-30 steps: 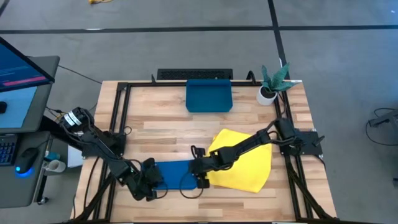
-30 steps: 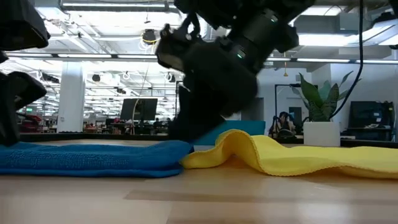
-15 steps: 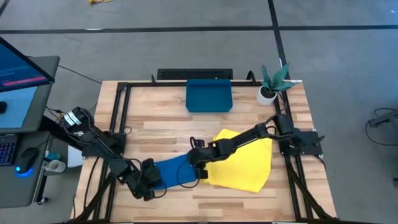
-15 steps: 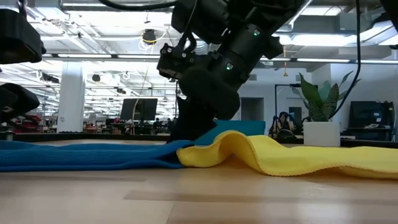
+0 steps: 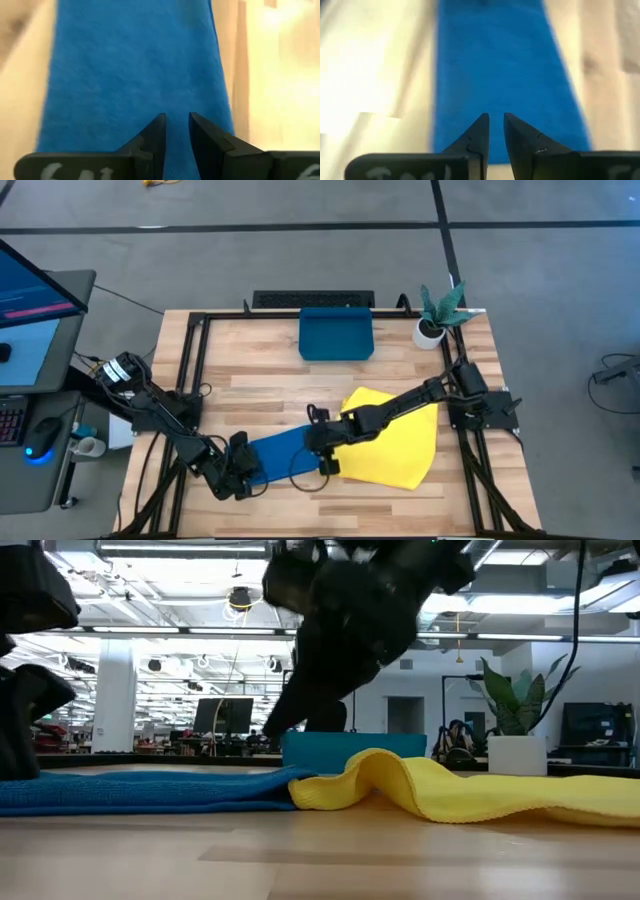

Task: Roll microfiber towels into tight, uniform cylinder then place into a basket
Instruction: Roll the blue microfiber cloth

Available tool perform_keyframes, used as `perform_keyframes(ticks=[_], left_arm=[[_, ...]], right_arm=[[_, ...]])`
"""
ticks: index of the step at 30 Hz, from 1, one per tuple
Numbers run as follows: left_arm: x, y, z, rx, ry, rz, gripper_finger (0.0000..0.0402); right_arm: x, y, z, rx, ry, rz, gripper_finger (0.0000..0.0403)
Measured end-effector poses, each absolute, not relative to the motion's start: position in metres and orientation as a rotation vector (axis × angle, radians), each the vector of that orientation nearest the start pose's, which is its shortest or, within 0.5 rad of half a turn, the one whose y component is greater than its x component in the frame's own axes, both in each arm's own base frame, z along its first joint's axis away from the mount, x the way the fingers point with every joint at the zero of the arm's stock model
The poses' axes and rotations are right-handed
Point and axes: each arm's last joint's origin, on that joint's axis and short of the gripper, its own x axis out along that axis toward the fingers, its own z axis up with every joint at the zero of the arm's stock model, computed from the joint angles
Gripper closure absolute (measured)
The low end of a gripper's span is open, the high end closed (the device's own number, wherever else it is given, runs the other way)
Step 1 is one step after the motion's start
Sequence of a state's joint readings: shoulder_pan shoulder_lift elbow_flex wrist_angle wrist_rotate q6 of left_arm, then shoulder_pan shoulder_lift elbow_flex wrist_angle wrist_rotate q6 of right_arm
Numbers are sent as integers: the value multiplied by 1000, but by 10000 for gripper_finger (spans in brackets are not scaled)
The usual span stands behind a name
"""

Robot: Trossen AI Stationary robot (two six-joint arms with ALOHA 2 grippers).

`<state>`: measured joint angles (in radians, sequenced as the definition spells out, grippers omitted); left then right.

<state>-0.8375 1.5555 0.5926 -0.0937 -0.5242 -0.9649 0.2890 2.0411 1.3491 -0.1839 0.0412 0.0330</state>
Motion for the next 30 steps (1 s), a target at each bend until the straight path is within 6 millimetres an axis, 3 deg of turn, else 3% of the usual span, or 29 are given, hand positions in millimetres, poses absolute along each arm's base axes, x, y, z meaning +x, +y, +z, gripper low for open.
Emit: perform_keyframes(ticks=[6, 10, 15, 24, 30], left_arm=[[180, -174, 120, -214, 801, 177, 327], [182, -167, 119, -220, 805, 235, 327], [181, -155, 114, -261, 875, 338, 327], [180, -155, 114, -321, 908, 349, 327], [180, -156, 114, -417, 904, 385, 327]], right_arm=[[408, 144, 153, -110, 828, 268, 321], [409, 146, 155, -102, 814, 249, 321], [412, 135, 154, -64, 821, 184, 321], [421, 120, 114, 10, 900, 94, 321], [427, 100, 111, 39, 902, 32, 321]])
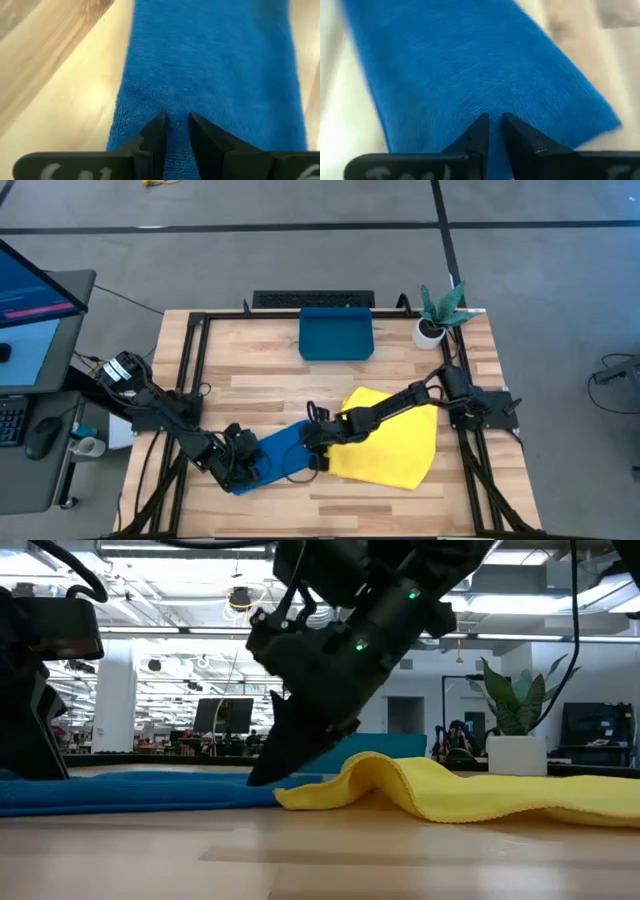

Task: Roll microfiber towels into tight, uniform cylinder then place into a basket
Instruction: Roll the blue microfiber cloth

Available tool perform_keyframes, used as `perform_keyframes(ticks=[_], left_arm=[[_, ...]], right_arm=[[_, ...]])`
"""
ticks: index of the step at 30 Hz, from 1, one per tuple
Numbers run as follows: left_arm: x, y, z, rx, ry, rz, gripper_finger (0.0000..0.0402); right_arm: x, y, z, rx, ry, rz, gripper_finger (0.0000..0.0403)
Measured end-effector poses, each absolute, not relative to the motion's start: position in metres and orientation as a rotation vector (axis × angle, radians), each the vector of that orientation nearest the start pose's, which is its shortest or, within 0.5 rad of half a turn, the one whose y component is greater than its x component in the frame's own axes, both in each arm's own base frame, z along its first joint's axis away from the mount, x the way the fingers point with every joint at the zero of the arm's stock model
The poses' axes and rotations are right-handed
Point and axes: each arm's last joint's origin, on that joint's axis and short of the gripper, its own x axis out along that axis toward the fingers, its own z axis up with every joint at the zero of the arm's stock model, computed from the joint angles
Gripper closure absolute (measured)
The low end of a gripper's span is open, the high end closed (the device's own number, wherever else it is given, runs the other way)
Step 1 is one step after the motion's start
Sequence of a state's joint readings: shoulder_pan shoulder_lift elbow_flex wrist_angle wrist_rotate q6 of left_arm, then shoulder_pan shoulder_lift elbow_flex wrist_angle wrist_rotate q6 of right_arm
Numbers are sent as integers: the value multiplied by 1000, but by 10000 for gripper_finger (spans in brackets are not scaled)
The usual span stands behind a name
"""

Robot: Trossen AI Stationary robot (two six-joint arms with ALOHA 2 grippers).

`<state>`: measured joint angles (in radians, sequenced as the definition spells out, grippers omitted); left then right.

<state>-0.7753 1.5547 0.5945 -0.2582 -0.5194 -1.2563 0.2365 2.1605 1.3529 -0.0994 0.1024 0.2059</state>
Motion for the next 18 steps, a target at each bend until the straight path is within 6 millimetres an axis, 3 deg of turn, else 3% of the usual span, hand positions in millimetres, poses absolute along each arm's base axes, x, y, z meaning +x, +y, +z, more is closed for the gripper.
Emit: perform_keyframes(ticks=[7, 12, 18], left_arm=[[184, -163, 116, -535, 880, 343, 327], [189, -168, 120, -526, 843, 254, 327], [194, -162, 122, -391, 780, 269, 327]], right_arm=[[435, 61, 111, -82, 899, 28, 321], [439, 36, 111, -75, 884, -17, 321], [433, 36, 136, -88, 868, -13, 321]])
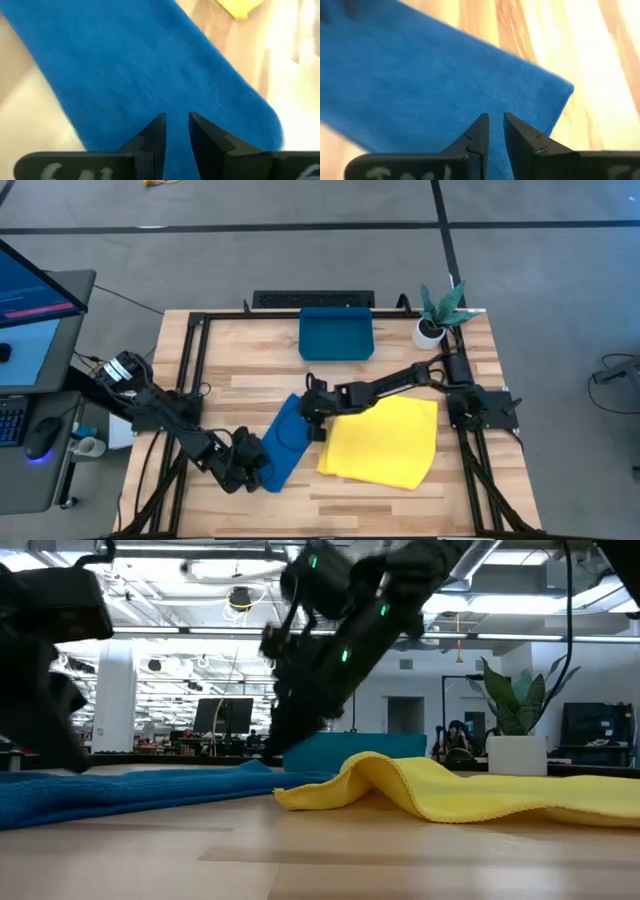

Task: Roll microfiber towels into tight, uniform cylinder then place into a basket
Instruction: Roll the blue microfiber cloth

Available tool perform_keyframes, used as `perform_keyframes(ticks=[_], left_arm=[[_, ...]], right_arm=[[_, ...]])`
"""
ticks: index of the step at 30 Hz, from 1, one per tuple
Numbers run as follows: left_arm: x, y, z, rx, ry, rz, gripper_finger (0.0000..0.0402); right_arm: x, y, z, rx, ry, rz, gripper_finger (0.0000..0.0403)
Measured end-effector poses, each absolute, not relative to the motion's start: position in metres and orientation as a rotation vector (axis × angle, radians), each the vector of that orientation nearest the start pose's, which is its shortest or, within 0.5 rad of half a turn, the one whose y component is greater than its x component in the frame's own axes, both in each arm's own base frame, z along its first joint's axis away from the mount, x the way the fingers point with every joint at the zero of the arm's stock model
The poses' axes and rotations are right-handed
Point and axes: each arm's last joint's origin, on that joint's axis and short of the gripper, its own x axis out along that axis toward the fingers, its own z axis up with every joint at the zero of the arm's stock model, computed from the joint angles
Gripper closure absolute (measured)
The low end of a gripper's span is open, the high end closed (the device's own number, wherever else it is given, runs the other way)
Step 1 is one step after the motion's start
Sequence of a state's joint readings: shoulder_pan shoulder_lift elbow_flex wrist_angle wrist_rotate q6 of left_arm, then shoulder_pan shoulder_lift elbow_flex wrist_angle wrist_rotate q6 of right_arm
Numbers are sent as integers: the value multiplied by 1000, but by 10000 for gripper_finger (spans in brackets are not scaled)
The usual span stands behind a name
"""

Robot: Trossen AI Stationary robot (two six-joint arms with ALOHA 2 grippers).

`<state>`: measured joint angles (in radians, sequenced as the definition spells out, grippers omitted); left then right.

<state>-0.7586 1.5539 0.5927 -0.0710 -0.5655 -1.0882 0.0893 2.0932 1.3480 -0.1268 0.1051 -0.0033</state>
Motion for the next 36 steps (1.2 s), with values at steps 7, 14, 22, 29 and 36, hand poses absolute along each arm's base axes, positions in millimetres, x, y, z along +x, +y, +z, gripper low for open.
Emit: perform_keyframes(ticks=[7, 14, 22, 29, 36], left_arm=[[210, -140, 132, -183, 684, 327, 327], [234, -101, 132, -101, 730, 373, 327], [251, -66, 133, -127, 776, 344, 327], [255, -51, 129, -143, 814, 359, 327], [258, -38, 122, -140, 849, 391, 327]], right_arm=[[415, 56, 179, -134, 871, 45, 321], [389, 85, 211, -166, 898, 37, 321], [370, 108, 214, -228, 959, -65, 321], [370, 111, 210, -187, 967, -97, 321], [368, 111, 209, -140, 987, -131, 321]])
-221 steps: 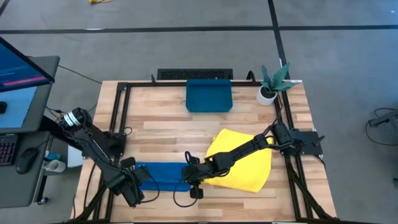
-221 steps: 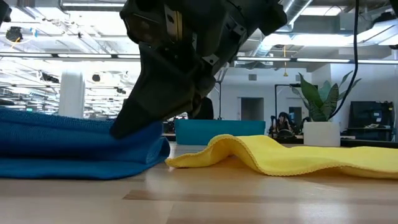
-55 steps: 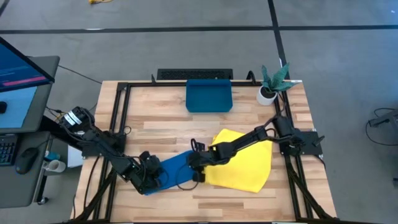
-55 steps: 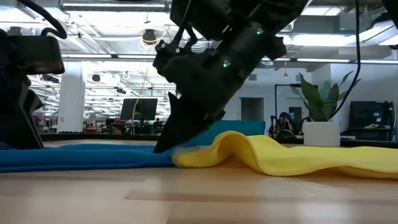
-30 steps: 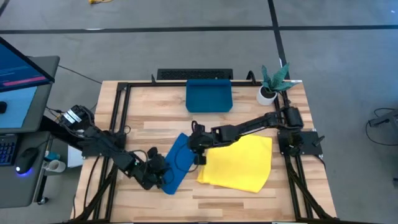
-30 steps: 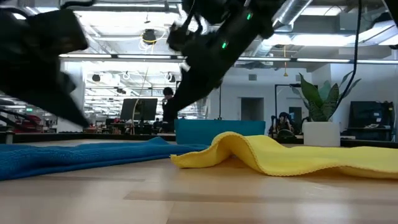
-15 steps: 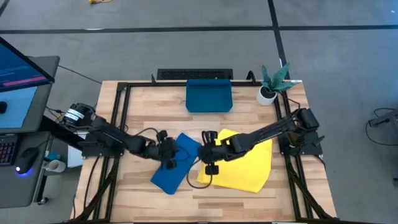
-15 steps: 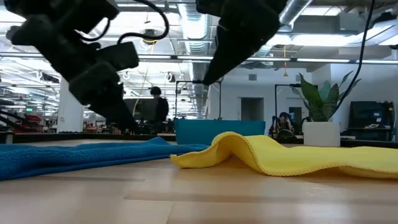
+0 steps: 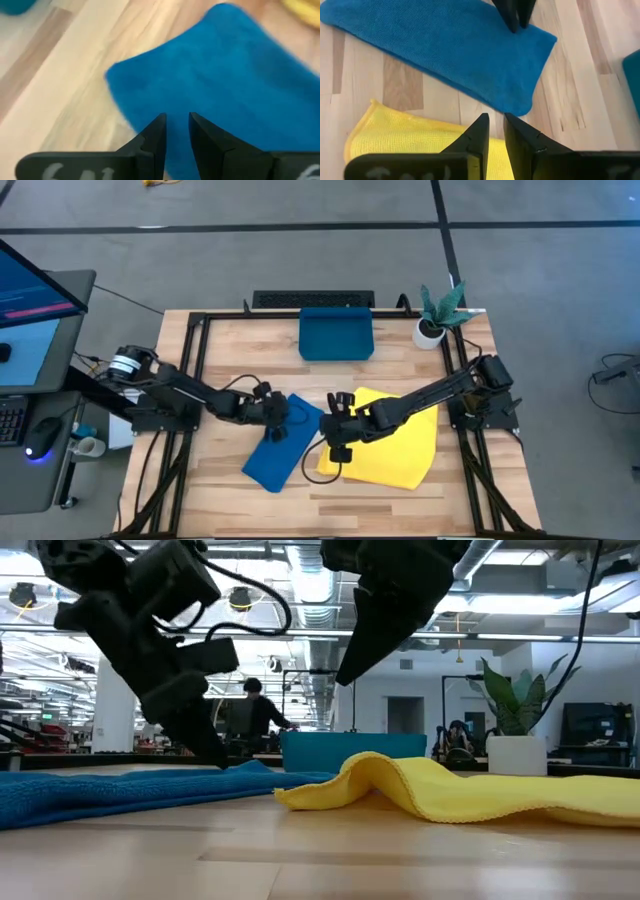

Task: Roll microfiber towels into tight, uniform cylinder then place into a basket
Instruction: Roll the blue microfiber cloth

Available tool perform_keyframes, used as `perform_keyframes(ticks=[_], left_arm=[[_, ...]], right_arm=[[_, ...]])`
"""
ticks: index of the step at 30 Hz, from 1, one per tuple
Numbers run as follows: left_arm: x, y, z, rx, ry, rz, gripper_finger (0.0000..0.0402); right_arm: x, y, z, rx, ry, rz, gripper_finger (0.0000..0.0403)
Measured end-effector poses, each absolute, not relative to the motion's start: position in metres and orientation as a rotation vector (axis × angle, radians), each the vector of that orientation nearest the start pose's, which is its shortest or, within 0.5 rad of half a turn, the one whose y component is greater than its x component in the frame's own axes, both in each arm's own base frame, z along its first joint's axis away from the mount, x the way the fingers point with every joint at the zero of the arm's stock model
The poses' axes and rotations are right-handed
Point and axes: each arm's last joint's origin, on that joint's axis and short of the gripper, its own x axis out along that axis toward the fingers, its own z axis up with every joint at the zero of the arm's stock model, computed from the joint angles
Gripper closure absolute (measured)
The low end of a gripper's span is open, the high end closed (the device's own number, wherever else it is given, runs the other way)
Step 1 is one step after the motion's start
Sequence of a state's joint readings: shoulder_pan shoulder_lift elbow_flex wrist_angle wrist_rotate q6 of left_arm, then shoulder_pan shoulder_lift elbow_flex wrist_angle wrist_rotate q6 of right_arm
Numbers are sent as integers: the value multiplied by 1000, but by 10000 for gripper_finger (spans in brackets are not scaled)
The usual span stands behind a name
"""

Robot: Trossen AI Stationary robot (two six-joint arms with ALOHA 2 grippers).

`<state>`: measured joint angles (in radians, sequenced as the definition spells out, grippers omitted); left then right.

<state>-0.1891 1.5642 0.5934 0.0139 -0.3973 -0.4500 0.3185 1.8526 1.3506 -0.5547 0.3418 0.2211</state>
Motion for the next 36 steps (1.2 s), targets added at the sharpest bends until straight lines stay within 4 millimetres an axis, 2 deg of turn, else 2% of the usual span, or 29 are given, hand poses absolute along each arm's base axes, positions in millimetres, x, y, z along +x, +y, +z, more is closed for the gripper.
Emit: perform_keyframes(ticks=[6, 17, 28, 36], left_arm=[[257, -29, 118, -160, 865, 472, 327], [241, -21, 112, -220, 970, 669, 327], [214, -46, 108, -269, 1038, 823, 327], [195, -77, 124, -300, 988, 728, 327]], right_arm=[[367, 111, 209, -144, 993, -129, 321], [366, 111, 208, -157, 1008, -127, 321], [368, 104, 208, -203, 1015, -113, 321], [371, 90, 208, -207, 1021, -132, 321]])
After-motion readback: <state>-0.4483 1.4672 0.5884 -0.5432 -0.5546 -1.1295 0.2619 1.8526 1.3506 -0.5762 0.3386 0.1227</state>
